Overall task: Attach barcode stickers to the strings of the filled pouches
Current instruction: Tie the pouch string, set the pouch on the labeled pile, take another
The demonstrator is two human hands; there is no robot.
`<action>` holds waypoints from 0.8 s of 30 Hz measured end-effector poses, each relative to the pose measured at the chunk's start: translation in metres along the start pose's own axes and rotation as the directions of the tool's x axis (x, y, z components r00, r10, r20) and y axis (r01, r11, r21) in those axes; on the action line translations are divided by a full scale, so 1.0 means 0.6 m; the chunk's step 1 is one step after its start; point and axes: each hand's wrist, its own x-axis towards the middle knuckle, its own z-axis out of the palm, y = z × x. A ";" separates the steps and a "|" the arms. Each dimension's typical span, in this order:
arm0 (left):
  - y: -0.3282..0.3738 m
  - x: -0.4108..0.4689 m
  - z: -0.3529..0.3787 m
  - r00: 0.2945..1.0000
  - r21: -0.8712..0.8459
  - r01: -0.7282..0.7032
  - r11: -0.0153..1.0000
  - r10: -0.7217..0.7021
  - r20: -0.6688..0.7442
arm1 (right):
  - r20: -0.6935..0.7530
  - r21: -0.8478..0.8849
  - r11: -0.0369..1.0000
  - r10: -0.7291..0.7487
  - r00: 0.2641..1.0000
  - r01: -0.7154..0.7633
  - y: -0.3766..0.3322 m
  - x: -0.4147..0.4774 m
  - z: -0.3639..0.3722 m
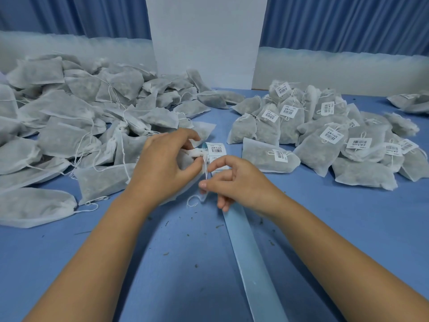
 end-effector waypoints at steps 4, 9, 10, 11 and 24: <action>-0.003 0.002 -0.005 0.998 0.052 -0.062 0.997 0.062 0.001 | 0.023 -0.003 1.000 -0.030 0.999 0.030 -0.005 -0.002 -0.007; 0.006 -0.003 -0.001 0.986 -0.072 -0.013 0.997 0.024 0.163 | -0.044 0.075 0.993 -0.091 0.995 0.094 -0.019 -0.001 -0.023; 0.011 -0.003 0.000 0.978 -0.167 0.056 0.984 -0.021 0.208 | -0.073 0.086 0.990 -0.110 0.991 0.116 -0.019 -0.001 -0.026; 0.016 -0.004 0.000 0.968 -0.250 0.127 0.960 -0.065 0.241 | -0.108 0.082 0.987 -0.131 0.985 0.140 -0.019 -0.001 -0.029; 0.014 0.002 -0.004 0.918 -0.737 0.396 0.547 -0.226 0.325 | -0.130 -0.661 0.646 -0.599 0.790 0.382 0.023 0.006 -0.013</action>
